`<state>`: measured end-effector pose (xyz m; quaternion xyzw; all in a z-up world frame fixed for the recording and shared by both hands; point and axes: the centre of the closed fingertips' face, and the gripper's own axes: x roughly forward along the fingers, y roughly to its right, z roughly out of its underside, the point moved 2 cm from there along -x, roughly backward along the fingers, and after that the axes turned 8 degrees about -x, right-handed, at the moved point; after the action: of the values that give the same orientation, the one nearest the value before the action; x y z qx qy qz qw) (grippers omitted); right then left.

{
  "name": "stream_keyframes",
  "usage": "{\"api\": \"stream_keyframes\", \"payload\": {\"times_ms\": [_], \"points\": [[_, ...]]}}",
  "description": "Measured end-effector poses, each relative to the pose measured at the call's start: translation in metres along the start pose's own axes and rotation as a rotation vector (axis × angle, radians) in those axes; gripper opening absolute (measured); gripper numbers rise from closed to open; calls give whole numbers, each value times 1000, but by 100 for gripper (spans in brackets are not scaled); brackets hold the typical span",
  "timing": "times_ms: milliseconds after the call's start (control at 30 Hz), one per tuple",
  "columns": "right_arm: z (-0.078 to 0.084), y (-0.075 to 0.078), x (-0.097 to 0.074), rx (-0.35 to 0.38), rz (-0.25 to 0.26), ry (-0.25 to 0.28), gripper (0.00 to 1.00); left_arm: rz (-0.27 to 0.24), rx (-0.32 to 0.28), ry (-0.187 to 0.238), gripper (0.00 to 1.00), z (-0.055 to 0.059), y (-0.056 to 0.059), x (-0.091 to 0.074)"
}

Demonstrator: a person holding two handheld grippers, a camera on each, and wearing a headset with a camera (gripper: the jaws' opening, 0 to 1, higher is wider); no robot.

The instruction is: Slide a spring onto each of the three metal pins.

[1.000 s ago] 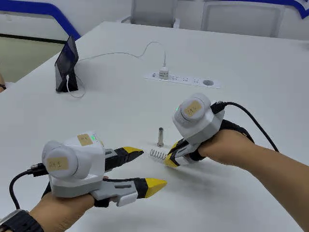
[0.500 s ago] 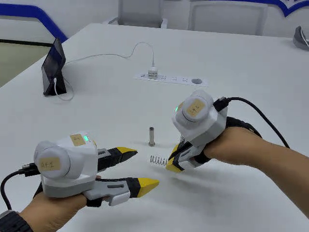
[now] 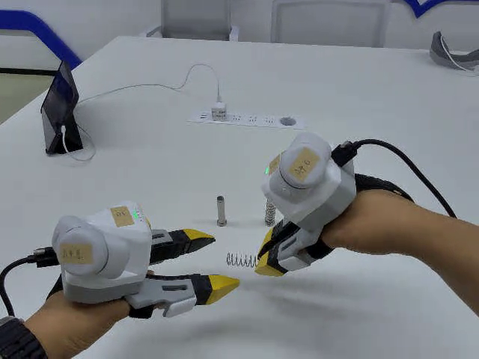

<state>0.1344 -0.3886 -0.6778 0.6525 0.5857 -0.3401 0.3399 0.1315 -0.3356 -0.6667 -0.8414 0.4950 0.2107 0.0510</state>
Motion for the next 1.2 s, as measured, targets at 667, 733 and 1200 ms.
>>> {"api": "stream_keyframes", "payload": {"times_ms": [667,733,1200], "points": [[-4,-18,-6,-64,-79,-51,12,75,141,-55,17,11,20,9],[-5,-19,-7,-71,-79,-55,12,71,150,-58,16,11,20,9],[-32,-20,-21,-82,-77,43,12,72,157,-72,11,14,24,12]]}}
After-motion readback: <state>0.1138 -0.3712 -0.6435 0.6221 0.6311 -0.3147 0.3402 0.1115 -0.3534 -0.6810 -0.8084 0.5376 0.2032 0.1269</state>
